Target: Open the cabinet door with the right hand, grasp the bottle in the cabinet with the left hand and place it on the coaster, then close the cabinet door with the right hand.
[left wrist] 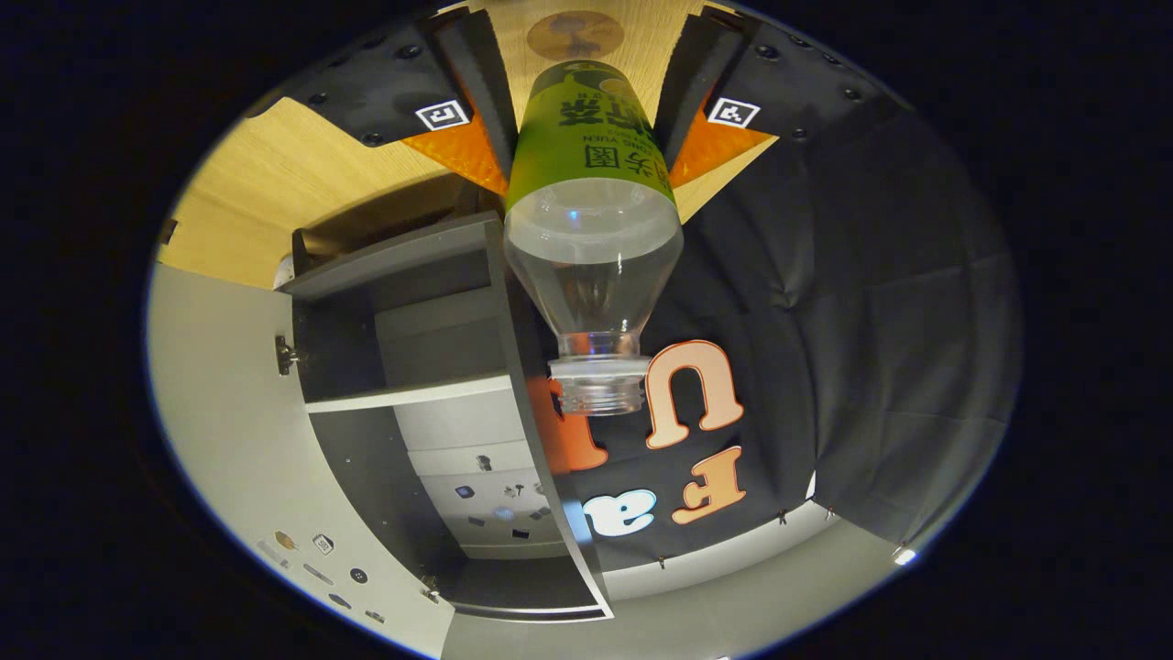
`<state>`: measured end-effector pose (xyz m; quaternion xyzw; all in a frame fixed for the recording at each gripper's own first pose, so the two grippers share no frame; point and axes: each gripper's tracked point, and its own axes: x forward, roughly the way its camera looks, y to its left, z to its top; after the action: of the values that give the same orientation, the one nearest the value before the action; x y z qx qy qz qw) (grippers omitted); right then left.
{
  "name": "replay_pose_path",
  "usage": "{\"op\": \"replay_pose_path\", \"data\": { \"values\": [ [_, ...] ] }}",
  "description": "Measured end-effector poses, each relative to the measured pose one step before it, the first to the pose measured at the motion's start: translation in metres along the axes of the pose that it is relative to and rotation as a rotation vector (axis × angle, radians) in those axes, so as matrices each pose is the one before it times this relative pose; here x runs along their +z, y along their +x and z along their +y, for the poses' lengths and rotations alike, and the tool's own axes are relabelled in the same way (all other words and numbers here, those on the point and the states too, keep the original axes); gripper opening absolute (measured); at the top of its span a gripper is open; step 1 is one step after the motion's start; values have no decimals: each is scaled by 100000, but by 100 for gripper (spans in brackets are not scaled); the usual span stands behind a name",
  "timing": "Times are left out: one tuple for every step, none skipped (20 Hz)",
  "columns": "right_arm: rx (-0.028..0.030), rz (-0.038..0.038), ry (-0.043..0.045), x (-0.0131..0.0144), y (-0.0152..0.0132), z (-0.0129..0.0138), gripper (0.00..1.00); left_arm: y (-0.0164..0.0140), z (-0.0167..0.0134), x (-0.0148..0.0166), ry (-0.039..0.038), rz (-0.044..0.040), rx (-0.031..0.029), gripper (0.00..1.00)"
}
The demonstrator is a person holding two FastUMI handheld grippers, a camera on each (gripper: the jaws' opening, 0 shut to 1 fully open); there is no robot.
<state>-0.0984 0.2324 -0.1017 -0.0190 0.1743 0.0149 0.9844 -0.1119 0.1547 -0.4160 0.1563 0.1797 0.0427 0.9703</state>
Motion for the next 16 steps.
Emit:
{"op": "replay_pose_path", "data": {
  "values": [
    [177,-232,-773,401,-148,140,77,-80,-59,-854,-479,1128,-109,81],
    [119,-476,-405,443,-84,46,78,-98,-19,-611,-230,1151,286,80],
    [-2,-244,-219,275,13,30,80,-66,101,-503,-464,647,113,80],
    [-260,-3,-392,145,52,-63,80,28,143,-417,-571,1058,492,79],
    [-209,248,-584,97,-2,-90,81,136,143,-389,-1082,922,466,80],
    [-377,-139,-663,325,135,-106,82,98,198,-569,-1519,1391,456,80],
    [-255,-673,-582,416,62,-102,83,180,278,-414,-1373,1118,747,80],
    [-143,-608,-267,410,64,-80,84,42,135,-432,-1118,1262,787,80],
    [-187,-508,-194,324,83,-87,85,6,269,-469,-856,1217,957,80],
    [-287,-750,-268,322,115,-133,85,113,359,-525,-1458,1012,1085,80],
    [-233,-541,-359,142,96,-77,85,101,223,-463,-1433,1341,1105,80],
    [175,135,94,-60,29,23,85,-108,29,-402,-1179,855,645,80],
    [194,756,323,-243,182,4,89,-22,-177,-162,-744,115,275,80],
    [250,730,407,-249,-17,39,85,-4,-2,-187,-235,43,585,80],
    [253,259,188,-49,161,9,86,26,-51,-285,-271,227,138,80],
    [111,-125,91,-15,42,-38,86,81,-21,-359,-117,634,105,80]
  ]
}}
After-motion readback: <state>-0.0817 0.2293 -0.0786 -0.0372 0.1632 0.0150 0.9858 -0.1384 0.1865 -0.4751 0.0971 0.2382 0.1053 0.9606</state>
